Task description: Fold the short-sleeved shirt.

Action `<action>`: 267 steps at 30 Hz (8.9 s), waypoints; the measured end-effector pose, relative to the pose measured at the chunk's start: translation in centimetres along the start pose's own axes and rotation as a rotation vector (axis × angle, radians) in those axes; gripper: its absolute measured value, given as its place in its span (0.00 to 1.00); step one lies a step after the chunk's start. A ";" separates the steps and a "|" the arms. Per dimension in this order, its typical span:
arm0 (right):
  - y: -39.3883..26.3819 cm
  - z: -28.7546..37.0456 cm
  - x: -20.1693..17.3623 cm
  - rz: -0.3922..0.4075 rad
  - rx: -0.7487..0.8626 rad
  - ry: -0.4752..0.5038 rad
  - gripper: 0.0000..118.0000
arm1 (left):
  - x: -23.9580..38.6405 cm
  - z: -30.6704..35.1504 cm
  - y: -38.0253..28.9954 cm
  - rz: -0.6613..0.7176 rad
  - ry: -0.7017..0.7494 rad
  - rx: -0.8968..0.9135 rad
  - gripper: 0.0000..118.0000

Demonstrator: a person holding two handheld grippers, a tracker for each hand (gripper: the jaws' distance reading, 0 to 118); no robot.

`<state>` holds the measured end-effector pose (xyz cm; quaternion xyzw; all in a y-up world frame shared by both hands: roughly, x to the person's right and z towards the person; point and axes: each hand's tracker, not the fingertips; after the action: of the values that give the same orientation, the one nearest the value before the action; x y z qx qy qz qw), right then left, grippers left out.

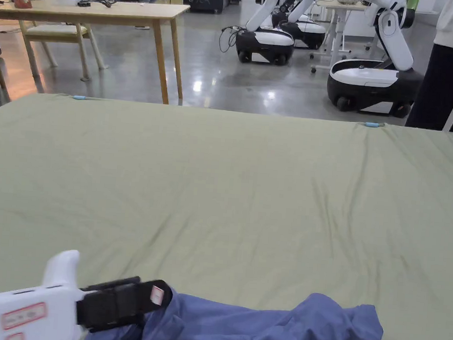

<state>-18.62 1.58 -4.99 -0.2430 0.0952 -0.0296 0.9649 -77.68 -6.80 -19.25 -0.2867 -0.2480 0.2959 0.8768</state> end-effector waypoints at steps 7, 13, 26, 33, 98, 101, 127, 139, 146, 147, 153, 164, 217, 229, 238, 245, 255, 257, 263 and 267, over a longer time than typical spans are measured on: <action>0.3 -1.0 -0.6 0.007 0.007 0.020 0.00 | -1.8 8.3 0.3 -0.021 0.084 0.171 0.02; 0.5 -1.4 -1.3 0.025 0.002 0.048 0.00 | -5.5 5.2 -0.7 0.016 0.150 0.101 0.00; -0.1 -0.2 -0.6 0.028 0.000 0.028 0.00 | -4.8 -8.8 -3.8 0.081 -0.087 -0.164 0.00; -0.5 -0.4 -0.2 0.029 -0.013 0.012 0.00 | -2.7 -12.1 -5.3 0.050 -0.047 -0.225 0.00; 1.1 -0.9 -2.0 0.105 0.066 -0.019 0.00 | -3.7 3.3 1.0 0.032 0.170 0.040 0.17; 0.9 -0.9 -1.9 0.107 0.060 -0.020 0.00 | 0.9 1.1 1.6 -0.035 0.178 0.018 0.17; -1.6 2.1 1.6 0.015 0.037 -0.117 0.00 | 13.1 -15.2 -5.0 -0.316 0.037 -0.270 0.86; -0.4 0.4 0.1 0.050 0.047 -0.057 0.00 | 3.3 -1.2 -0.9 -0.026 -0.067 0.032 0.00; 0.0 0.3 -0.6 0.066 0.055 -0.041 0.00 | 2.2 -7.2 -1.2 0.036 -0.215 -0.048 0.00; 0.0 0.4 -0.7 0.067 0.056 -0.040 0.00 | 2.2 -8.8 -1.2 0.014 -0.211 -0.081 0.00; -0.3 1.8 -0.2 0.068 0.055 -0.069 0.00 | 3.7 -18.0 -3.2 0.019 -0.290 -0.280 0.00; -1.1 2.1 0.6 0.041 0.034 -0.108 0.00 | 8.3 -21.9 -5.5 -0.081 -0.142 -0.422 0.00; -3.9 -28.8 -10.4 -0.238 -0.294 0.479 0.01 | -4.7 -15.2 -4.4 0.121 -0.111 -0.225 0.24; -2.3 -26.9 -14.9 -0.210 -0.232 0.495 0.01 | -3.2 -9.1 -1.0 0.064 -0.110 -0.232 0.20; 0.1 -23.8 -18.6 -0.200 -0.196 0.597 0.01 | -17.1 7.9 9.9 -0.007 0.000 -0.200 0.20; -0.1 -23.5 -18.5 -0.219 -0.224 0.551 0.01 | -27.1 16.8 15.8 0.005 0.259 -0.211 0.20; -0.5 -22.6 -17.6 -0.197 -0.250 0.500 0.01 | -28.6 19.5 16.5 0.067 0.316 -0.075 0.98; -0.2 -22.0 -17.3 -0.200 -0.237 0.504 0.01 | -27.8 21.7 16.6 0.050 0.415 0.050 0.98; 0.2 -18.6 -15.8 -0.223 -0.152 0.500 0.01 | -18.1 25.5 13.5 -0.223 0.363 0.298 0.09; 0.3 -16.0 -14.1 -0.194 -0.085 0.395 0.01 | -3.7 18.2 5.3 -0.375 0.716 0.460 0.00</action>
<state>-35.57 -4.06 -16.55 -0.2807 0.2597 -0.1652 0.9091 -93.30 0.71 -10.73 -0.1191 0.0948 0.0618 0.9864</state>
